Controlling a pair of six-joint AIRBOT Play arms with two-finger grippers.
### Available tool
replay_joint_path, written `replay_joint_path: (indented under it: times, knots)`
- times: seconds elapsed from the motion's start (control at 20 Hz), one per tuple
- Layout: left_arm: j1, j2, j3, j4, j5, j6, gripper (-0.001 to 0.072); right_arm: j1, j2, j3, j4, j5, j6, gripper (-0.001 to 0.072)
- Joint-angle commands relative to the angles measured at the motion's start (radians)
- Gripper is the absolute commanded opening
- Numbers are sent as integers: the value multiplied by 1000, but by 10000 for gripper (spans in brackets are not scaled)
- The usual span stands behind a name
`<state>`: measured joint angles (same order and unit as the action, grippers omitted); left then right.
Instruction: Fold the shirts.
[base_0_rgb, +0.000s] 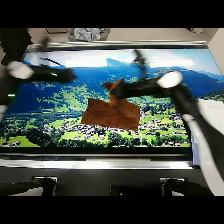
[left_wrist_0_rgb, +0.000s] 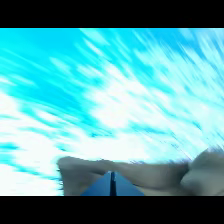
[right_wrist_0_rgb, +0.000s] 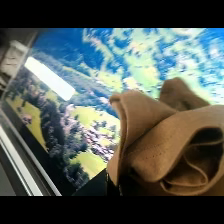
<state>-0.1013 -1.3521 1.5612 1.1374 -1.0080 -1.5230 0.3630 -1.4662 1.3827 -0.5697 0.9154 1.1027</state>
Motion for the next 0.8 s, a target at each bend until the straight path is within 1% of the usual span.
replay_joint_path:
  times: [0.0,0.05,0.1,0.15,0.25,0.35,0.45,0.6,0.65,0.7,0.75]
  knots:
    - [146,176,1,94,-38,-14,27,180,-209,1,193,-222,-15,114]
    - [161,200,1,94,-43,-14,27,201,-254,1,240,-235,-20,396]
    - [169,214,1,94,-48,-14,27,206,-288,1,265,-233,-48,720]
    - [170,220,1,94,-52,-10,27,196,-300,1,263,-207,-73,697]
    - [168,220,-3,94,-66,0,28,142,-279,1,220,-161,-75,696]
    - [169,220,-16,95,-69,9,28,40,-216,1,107,-62,-74,695]
    - [168,219,-33,95,-66,43,28,-91,-126,1,-131,71,-54,695]
    - [168,219,-81,93,-66,57,29,-286,-56,-1,-610,359,101,675]
    - [166,219,-100,87,-65,57,28,-327,-63,-19,-672,420,121,672]
    - [163,219,-121,79,-64,57,29,-351,-72,-52,-644,425,109,654]
    - [156,219,-142,77,-61,57,28,-357,-85,-92,-569,402,84,628]
